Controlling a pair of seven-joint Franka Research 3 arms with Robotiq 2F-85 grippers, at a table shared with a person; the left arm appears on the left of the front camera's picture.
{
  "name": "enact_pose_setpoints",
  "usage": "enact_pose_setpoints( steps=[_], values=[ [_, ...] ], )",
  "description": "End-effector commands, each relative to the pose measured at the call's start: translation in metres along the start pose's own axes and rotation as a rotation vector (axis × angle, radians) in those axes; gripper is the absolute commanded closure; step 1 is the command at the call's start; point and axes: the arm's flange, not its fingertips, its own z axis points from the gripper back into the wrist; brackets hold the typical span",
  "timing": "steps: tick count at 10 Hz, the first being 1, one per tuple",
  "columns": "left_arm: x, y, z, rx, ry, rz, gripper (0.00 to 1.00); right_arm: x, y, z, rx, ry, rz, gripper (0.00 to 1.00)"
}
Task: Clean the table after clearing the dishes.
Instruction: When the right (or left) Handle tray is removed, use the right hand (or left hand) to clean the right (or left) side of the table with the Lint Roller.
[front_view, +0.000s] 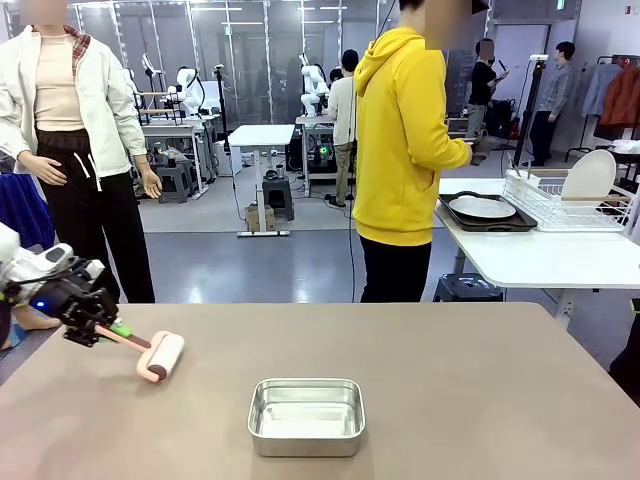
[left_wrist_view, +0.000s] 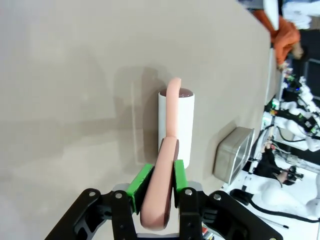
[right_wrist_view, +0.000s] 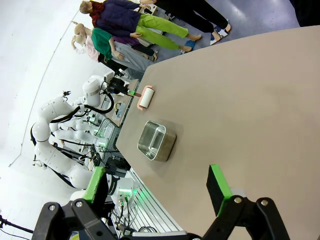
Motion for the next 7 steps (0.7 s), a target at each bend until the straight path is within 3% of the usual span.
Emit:
enact_pose_setpoints(
  steps=[1, 7],
  values=[
    [-0.005, 0.025, 0.03, 0.087, 0.025, -0.021, 0.77, -0.001, 0.001, 0.0, 0.0, 0.009, 0.016, 0.0],
    [-0.028, 0.033, 0.115, 0.22, -0.055, -0.033, 0.77, -0.001, 0.001, 0.0, 0.0, 0.009, 0.016, 0.0]
  ],
)
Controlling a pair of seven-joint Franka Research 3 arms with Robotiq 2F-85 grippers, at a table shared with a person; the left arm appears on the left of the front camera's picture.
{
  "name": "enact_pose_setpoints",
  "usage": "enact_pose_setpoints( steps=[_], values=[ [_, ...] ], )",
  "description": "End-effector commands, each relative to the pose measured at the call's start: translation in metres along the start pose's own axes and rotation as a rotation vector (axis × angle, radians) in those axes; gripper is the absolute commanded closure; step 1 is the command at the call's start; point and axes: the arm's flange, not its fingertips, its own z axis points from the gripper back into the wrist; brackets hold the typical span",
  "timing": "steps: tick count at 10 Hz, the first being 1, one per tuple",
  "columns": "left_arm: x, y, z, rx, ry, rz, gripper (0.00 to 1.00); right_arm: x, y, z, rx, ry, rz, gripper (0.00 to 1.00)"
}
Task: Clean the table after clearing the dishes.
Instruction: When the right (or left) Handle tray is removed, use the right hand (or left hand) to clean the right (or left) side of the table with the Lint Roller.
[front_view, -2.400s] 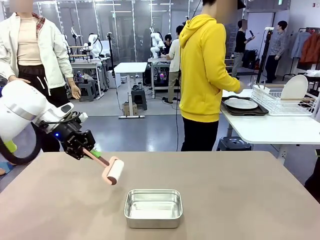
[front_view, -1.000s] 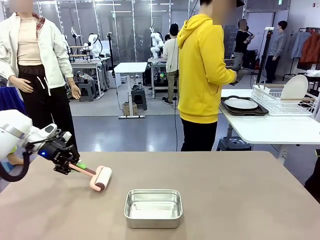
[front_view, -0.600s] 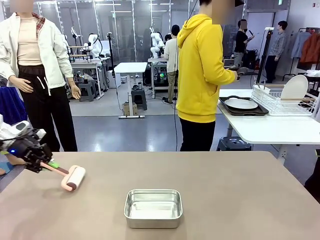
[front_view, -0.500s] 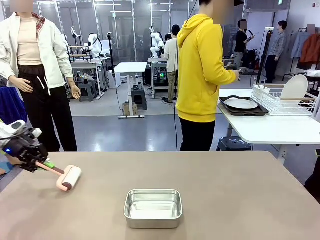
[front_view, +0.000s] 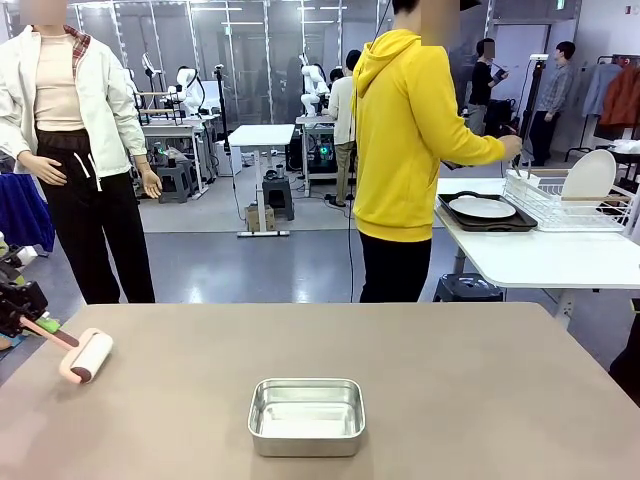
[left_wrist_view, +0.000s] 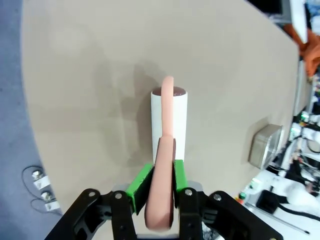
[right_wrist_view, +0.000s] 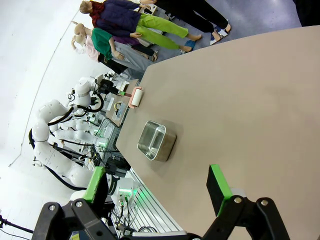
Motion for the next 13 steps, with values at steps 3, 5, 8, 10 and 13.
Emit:
enact_pose_setpoints(
  steps=[3, 5, 8, 10, 13],
  values=[
    [-0.017, -0.043, 0.037, -0.02, -0.019, -0.087, 0.77, -0.001, 0.001, 0.0, 0.0, 0.009, 0.016, 0.0],
    [-0.033, -0.079, 0.061, 0.024, -0.048, -0.13, 0.77, -0.001, 0.001, 0.0, 0.0, 0.009, 0.016, 0.0],
    [-0.014, -0.064, 0.056, 0.015, -0.038, -0.103, 0.77, -0.001, 0.001, 0.0, 0.0, 0.009, 0.016, 0.0],
    [-0.014, -0.064, 0.056, 0.015, -0.038, -0.103, 0.77, -0.001, 0.001, 0.0, 0.0, 0.009, 0.016, 0.0],
    [-0.014, -0.064, 0.056, 0.015, -0.038, -0.103, 0.77, -0.001, 0.001, 0.0, 0.0, 0.009, 0.016, 0.0]
  ],
)
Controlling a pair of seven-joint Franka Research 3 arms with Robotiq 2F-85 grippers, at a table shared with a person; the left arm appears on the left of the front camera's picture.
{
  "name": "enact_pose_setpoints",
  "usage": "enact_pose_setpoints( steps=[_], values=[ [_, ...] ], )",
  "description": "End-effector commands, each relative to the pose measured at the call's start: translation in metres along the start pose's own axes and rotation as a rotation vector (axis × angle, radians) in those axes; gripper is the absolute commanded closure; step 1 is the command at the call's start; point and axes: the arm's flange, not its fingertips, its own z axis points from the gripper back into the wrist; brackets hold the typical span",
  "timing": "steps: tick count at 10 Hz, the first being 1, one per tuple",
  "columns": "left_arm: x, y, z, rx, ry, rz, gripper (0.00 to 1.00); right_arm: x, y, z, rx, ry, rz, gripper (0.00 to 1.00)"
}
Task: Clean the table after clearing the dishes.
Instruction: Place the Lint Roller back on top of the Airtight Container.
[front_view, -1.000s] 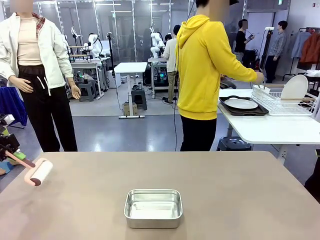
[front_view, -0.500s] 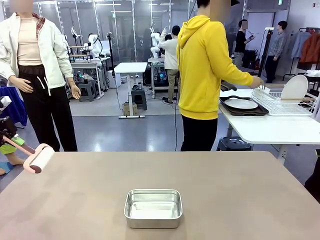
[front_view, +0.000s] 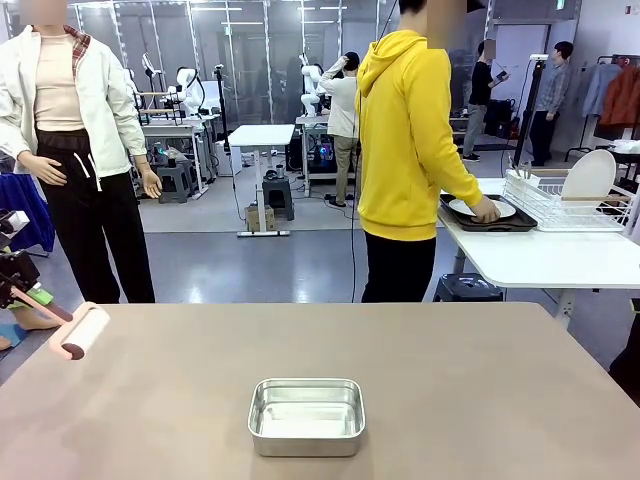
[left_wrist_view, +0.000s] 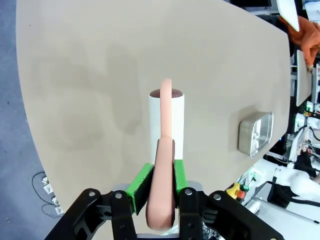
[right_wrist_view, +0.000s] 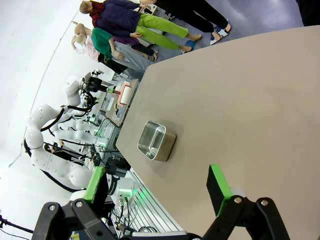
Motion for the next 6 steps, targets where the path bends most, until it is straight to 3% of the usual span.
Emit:
enact_pose_setpoints(
  steps=[1, 6],
  values=[
    [0.0007, -0.0022, 0.0067, 0.001, -0.008, -0.009, 0.77, -0.0008, 0.0012, 0.0, 0.0, 0.009, 0.017, 0.0],
    [0.0009, -0.0011, 0.0021, 0.002, -0.003, -0.003, 0.77, -0.0008, 0.0012, 0.0, 0.0, 0.009, 0.017, 0.0]
  ],
)
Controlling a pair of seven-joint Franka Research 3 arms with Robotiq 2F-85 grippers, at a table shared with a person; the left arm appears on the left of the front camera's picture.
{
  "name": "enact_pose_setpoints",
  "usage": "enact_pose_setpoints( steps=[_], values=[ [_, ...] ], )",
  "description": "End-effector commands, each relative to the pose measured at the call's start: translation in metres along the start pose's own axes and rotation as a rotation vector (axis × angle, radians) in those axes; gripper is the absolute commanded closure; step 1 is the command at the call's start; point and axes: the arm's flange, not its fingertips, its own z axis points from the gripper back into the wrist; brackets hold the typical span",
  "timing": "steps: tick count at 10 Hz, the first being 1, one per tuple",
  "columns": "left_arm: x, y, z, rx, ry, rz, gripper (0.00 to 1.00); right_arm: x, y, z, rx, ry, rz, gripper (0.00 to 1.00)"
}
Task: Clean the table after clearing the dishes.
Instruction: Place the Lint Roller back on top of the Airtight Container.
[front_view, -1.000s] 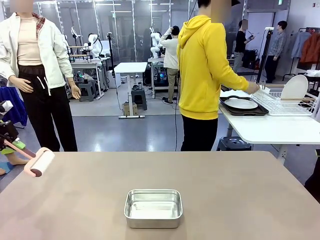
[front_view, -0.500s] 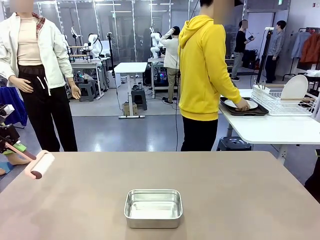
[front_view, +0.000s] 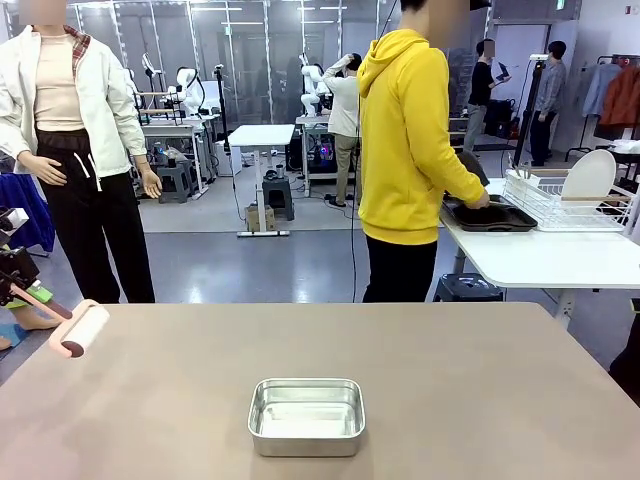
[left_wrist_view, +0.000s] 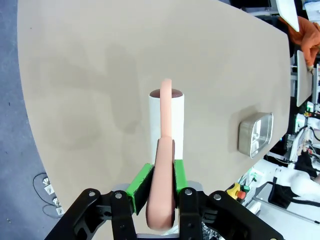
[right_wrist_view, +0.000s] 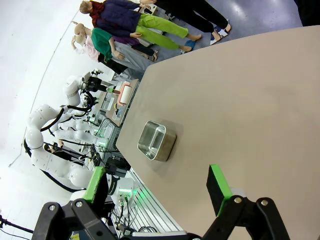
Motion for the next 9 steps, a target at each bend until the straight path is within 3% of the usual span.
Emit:
enact_pose_setpoints(
  steps=[1, 4, 5, 7, 9],
  values=[
    [0.015, -0.02, 0.012, 0.001, 0.017, -0.122, 0.77, -0.001, 0.001, 0.0, 0.0, 0.009, 0.017, 0.0],
    [0.04, -0.116, 0.039, 0.074, 0.112, -0.453, 0.77, -0.001, 0.001, 0.0, 0.0, 0.009, 0.017, 0.0],
    [0.045, -0.164, 0.04, 0.134, 0.167, -0.564, 0.77, -0.001, 0.001, 0.0, 0.0, 0.009, 0.017, 0.0],
    [0.036, -0.251, 0.022, 0.179, 0.274, -0.808, 0.77, -0.001, 0.001, 0.0, 0.0, 0.009, 0.017, 0.0],
    [0.004, -0.336, -0.006, 0.3, 0.407, -1.076, 0.77, -0.001, 0.001, 0.0, 0.0, 0.009, 0.017, 0.0]
  ],
)
